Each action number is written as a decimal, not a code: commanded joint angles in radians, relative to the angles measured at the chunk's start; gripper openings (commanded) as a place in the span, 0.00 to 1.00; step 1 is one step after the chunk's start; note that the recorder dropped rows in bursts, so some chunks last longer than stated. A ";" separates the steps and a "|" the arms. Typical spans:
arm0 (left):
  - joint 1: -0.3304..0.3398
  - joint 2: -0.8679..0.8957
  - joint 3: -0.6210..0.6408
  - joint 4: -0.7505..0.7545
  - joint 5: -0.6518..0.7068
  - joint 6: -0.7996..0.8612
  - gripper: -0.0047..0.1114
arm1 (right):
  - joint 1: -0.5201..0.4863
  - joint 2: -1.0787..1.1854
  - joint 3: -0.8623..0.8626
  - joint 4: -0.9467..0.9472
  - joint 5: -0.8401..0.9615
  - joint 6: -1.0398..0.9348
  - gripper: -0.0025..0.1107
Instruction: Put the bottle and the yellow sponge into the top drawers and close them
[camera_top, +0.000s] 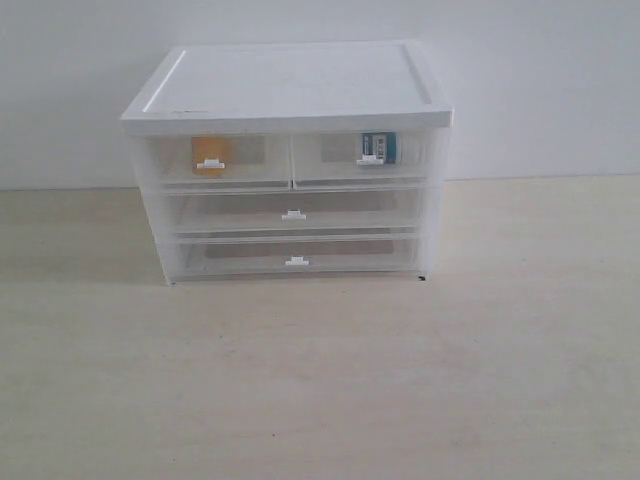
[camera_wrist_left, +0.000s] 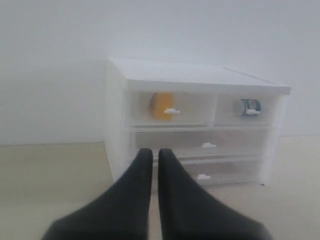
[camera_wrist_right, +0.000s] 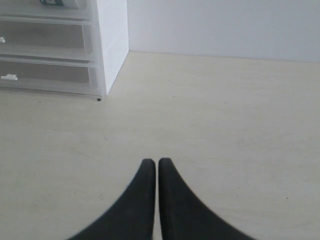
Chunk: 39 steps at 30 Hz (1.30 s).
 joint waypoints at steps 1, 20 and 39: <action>0.071 -0.073 0.022 0.008 -0.011 -0.080 0.08 | 0.001 -0.006 -0.001 0.002 -0.009 0.001 0.02; 0.109 -0.159 0.022 0.132 0.028 -0.122 0.08 | 0.001 -0.006 -0.001 0.002 -0.009 0.001 0.02; 0.231 -0.159 0.022 0.060 0.326 0.054 0.08 | 0.001 -0.006 -0.001 0.002 -0.009 0.008 0.02</action>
